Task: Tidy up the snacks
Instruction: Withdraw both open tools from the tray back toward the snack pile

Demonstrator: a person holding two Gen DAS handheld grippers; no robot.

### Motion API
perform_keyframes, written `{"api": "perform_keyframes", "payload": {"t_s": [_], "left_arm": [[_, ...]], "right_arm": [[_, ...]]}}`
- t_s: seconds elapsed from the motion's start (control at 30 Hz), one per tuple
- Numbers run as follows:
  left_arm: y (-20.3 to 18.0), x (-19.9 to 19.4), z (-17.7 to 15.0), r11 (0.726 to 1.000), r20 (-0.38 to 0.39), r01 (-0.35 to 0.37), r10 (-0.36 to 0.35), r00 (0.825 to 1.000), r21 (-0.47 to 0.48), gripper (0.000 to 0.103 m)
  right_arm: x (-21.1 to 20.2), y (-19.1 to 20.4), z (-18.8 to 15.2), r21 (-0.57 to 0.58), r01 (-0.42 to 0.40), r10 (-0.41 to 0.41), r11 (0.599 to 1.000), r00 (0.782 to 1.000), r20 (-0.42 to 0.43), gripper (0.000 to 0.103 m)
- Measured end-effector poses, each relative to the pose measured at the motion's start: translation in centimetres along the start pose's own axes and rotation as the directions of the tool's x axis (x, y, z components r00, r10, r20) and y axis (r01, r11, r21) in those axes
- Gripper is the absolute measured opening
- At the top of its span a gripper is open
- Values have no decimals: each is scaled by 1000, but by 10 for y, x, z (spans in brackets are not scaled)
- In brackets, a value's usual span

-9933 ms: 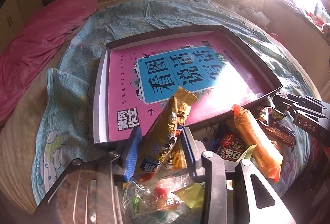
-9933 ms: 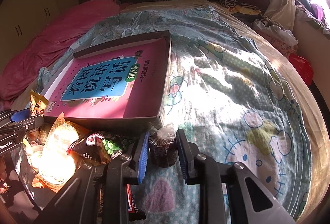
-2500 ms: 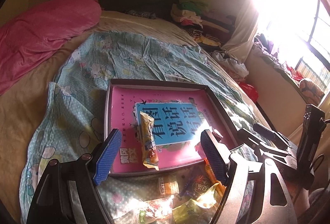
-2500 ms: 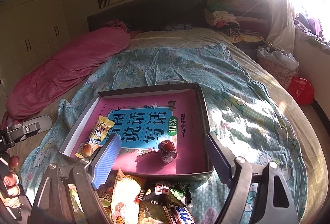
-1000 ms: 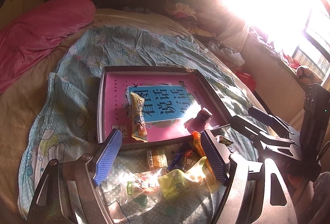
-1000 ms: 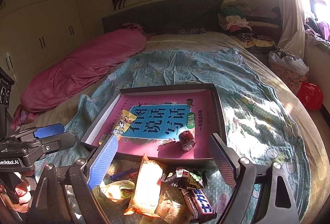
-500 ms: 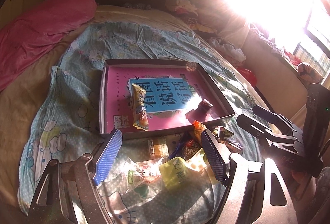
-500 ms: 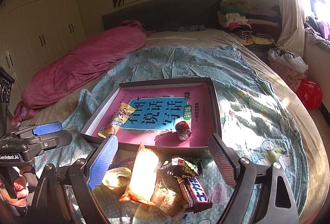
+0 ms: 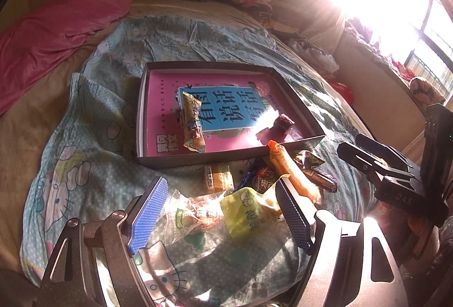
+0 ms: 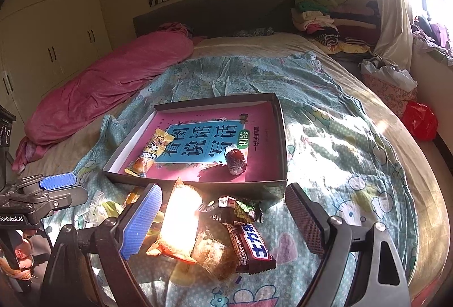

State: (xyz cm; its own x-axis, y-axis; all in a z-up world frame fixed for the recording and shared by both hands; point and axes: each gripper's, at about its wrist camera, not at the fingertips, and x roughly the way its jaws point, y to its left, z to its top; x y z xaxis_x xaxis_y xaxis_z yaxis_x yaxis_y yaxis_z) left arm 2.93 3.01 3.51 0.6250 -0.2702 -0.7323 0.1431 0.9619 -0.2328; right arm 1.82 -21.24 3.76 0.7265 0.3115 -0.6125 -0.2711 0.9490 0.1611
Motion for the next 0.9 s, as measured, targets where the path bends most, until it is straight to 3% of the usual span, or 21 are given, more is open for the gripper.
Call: {"api": "perform_keyframes", "payload": {"t_s": [0.9], "left_arm": [[-42,16,-21,987,-83,53,-40,996,152,80]], "right_arm": [[-10,-4,-20,2,-28,28,1000,998,-47,89]]}}
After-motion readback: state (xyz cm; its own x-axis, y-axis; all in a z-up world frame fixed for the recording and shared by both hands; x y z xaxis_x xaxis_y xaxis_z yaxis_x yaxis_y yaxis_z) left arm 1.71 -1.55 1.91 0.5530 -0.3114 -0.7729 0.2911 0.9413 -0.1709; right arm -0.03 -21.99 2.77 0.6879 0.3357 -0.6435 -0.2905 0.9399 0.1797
